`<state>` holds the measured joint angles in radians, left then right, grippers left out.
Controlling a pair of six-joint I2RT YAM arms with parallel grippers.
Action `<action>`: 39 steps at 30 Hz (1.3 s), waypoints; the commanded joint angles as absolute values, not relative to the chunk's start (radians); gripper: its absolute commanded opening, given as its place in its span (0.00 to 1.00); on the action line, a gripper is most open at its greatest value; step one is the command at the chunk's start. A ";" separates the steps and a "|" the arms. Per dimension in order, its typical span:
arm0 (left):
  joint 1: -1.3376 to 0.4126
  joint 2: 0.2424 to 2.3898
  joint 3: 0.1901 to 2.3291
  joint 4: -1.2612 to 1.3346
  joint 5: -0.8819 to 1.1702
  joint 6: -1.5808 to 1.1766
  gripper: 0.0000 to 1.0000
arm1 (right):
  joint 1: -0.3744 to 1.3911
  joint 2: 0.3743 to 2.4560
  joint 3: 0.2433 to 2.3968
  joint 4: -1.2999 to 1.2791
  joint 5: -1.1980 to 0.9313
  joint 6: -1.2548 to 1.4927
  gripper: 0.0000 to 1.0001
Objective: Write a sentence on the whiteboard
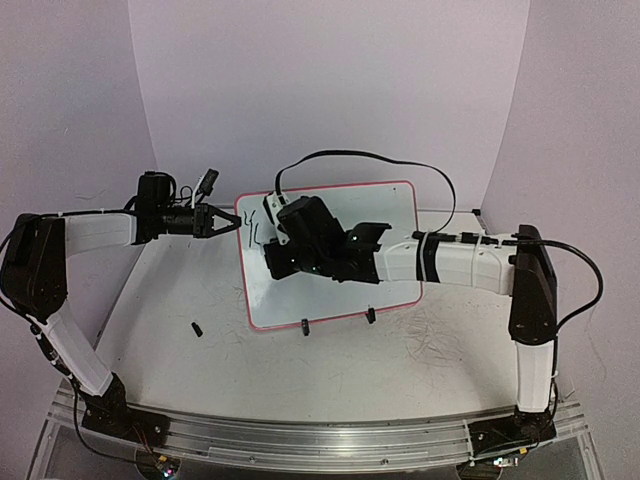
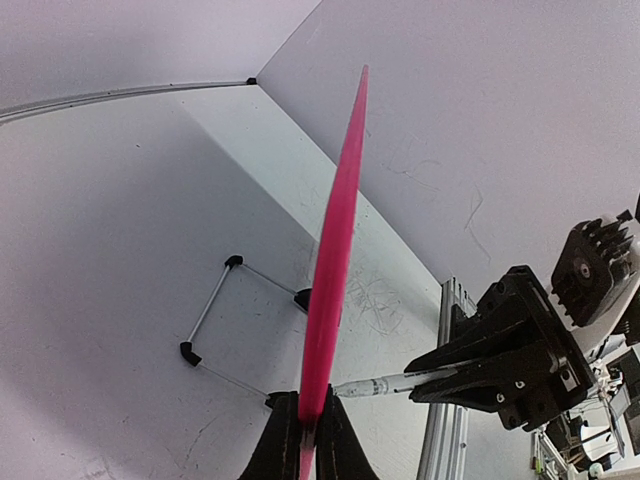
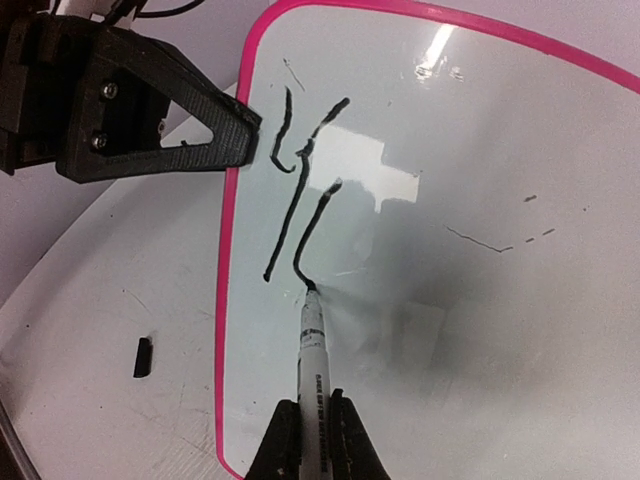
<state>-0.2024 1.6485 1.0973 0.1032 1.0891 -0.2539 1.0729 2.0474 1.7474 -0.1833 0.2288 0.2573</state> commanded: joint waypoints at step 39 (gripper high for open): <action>-0.204 1.605 1.111 0.132 1.152 -0.272 0.00 | 1.051 2.104 1.887 -0.190 0.257 0.240 0.00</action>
